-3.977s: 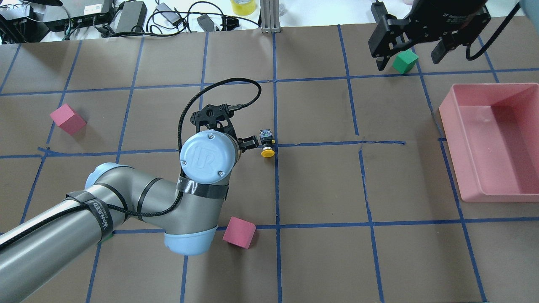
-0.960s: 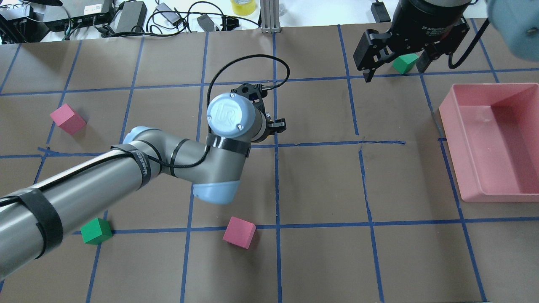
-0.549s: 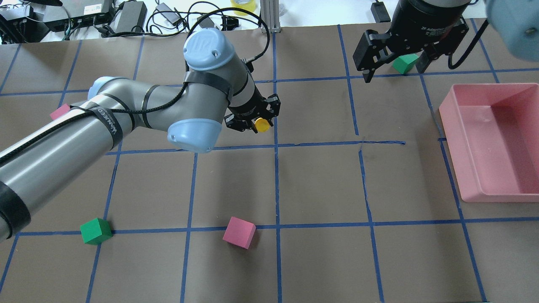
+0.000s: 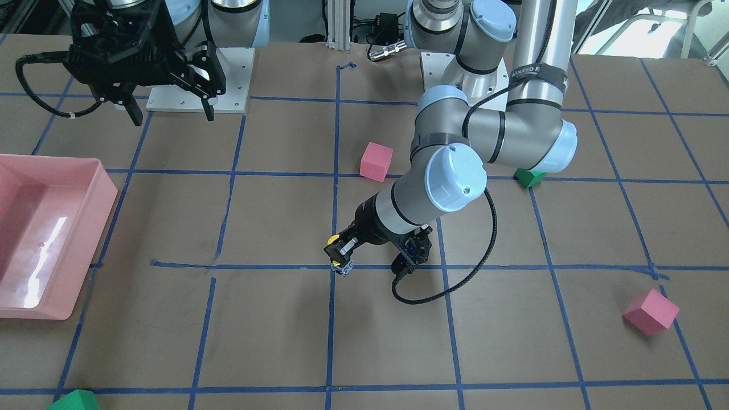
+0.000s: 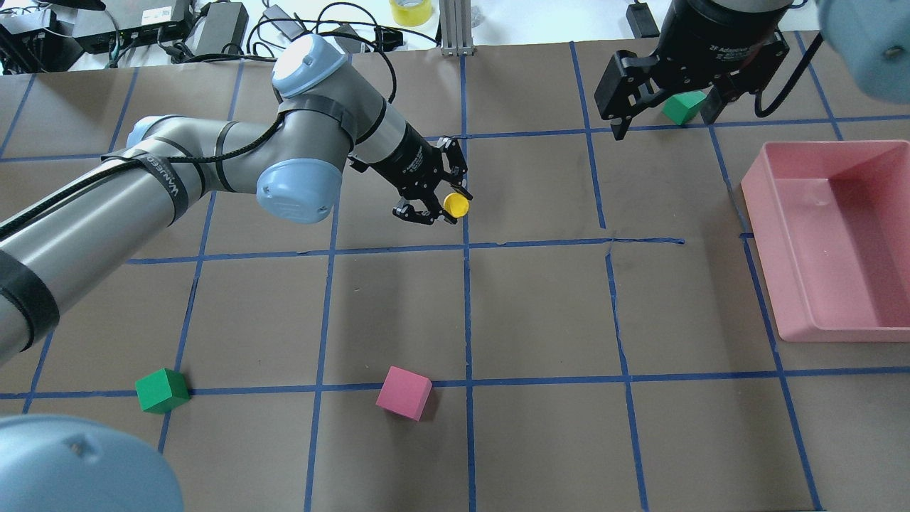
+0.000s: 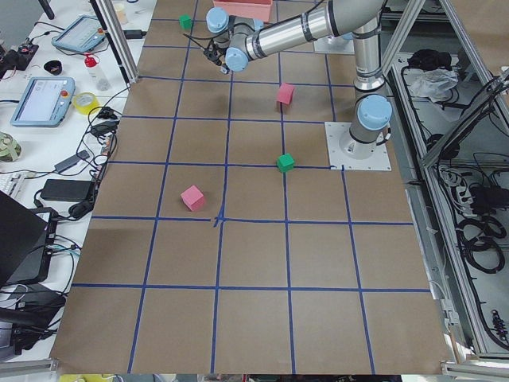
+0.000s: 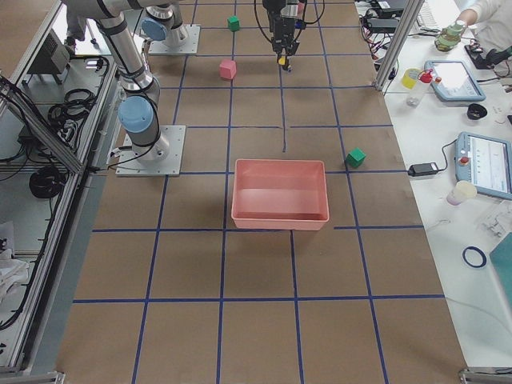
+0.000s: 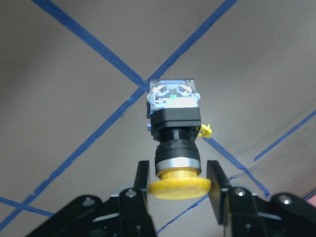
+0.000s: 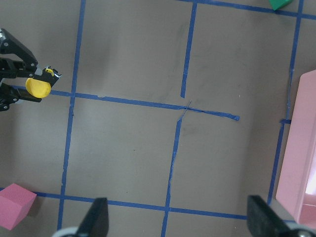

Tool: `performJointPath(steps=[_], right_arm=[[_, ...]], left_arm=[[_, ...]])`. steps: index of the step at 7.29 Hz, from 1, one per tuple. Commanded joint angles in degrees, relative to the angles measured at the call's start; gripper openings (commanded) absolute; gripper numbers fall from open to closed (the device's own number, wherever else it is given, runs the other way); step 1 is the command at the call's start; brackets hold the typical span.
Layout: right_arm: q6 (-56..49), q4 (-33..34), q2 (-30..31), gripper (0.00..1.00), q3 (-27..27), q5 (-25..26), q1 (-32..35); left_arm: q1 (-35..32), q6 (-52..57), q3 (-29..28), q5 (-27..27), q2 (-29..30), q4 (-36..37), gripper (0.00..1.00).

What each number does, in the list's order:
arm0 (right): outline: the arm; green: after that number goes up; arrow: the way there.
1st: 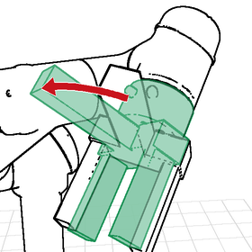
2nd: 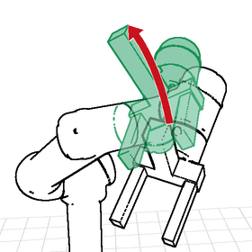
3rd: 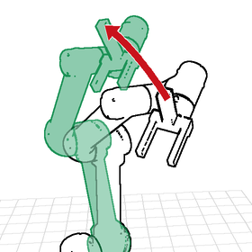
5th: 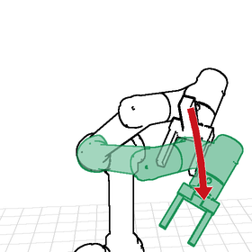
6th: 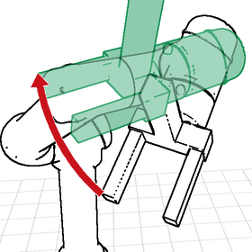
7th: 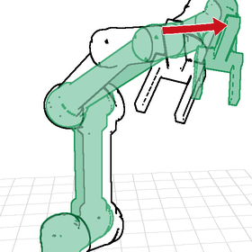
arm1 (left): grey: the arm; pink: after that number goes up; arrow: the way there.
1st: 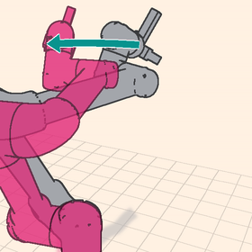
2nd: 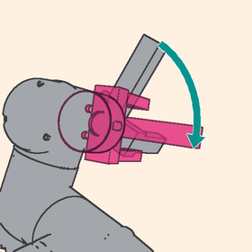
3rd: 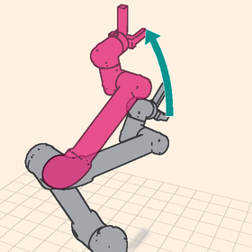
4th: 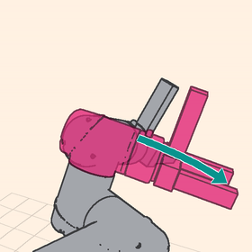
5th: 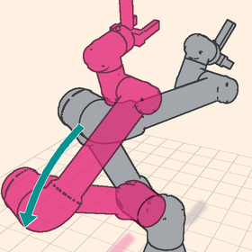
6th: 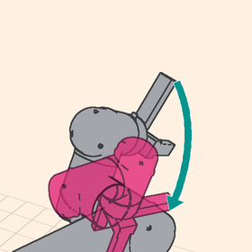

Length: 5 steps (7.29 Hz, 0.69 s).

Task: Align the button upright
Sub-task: 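Lift and rotate the button with the left gripper, yellow cap up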

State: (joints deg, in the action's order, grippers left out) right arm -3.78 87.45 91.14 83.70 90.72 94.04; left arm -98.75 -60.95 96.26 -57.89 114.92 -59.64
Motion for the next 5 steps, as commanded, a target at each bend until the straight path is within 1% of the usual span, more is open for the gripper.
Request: performJointPath(steps=[1, 2, 3, 5], right_arm=[[0.0, 0.0, 0.0, 1.0, 0.06, -0.02, 0.0], [0.0, 0.0, 0.0, 1.0, 0.06, -0.1, 0.0], [0.0, 0.0, 0.0, 1.0, 0.06, -0.02, 0.0], [0.0, 0.0, 0.0, 1.0, 0.06, -0.1, 0.0]], left_arm=[[1.28, 0.92, 0.15, 5.31, 4.25, 0.05, 0.11], [1.28, 0.4, 0.15, 5.07, 5.31, 0.14, 0.1], [1.28, 0.22, 0.06, 5.5, 5.41, 0.05, 0.11], [1.28, 0.22, 0.15, 4.63, 5.49, 0.05, 0.12]])
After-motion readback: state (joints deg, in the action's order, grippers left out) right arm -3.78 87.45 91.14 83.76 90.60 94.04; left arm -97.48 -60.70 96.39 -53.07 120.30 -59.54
